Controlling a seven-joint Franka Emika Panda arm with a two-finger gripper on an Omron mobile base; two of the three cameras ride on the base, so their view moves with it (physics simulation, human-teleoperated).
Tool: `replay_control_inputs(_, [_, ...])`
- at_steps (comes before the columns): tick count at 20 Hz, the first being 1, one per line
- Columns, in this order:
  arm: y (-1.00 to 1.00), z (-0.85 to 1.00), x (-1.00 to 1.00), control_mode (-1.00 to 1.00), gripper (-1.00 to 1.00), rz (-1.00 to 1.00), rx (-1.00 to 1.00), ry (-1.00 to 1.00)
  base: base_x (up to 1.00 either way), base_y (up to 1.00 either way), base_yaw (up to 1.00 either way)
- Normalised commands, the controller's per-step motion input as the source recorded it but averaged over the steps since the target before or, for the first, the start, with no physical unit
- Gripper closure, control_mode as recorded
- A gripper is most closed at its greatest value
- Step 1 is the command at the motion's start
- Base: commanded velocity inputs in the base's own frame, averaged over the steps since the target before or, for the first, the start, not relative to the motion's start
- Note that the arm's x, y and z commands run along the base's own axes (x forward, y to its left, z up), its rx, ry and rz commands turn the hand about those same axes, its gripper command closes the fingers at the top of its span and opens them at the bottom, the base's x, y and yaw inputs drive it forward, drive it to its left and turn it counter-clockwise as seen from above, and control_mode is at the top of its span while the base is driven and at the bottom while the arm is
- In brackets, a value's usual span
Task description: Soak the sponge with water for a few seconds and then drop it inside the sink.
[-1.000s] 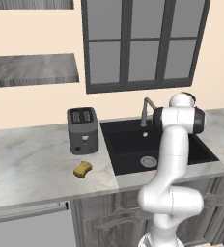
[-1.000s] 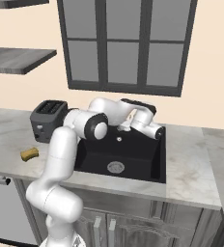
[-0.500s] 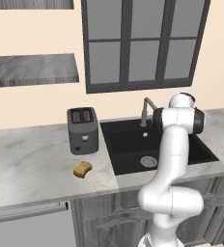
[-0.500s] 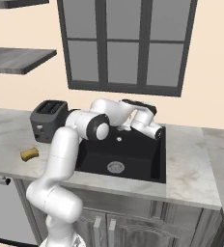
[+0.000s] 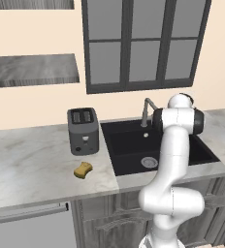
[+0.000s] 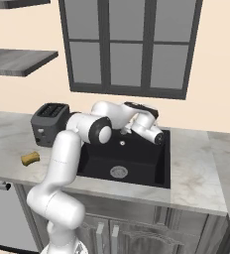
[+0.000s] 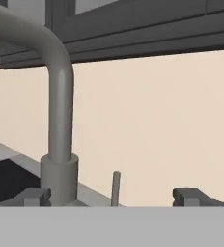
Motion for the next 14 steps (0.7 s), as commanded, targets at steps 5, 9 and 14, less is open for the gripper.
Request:
replay_control_inputs(5, [0.00,-0.12,0.14,-1.00,-1.00,-0.07,0.00,0.00,0.00,0.00,0.00])
replay_control_inputs(9, [0.00,-0.16,0.19,-1.00,-1.00,-0.07,0.00,0.00,0.00,0.00,0.00])
replay_control_inputs(14, [-0.01,-0.14,0.23,-1.00,-1.00,-0.05,0.00,0.00,0.00,0.00,0.00])
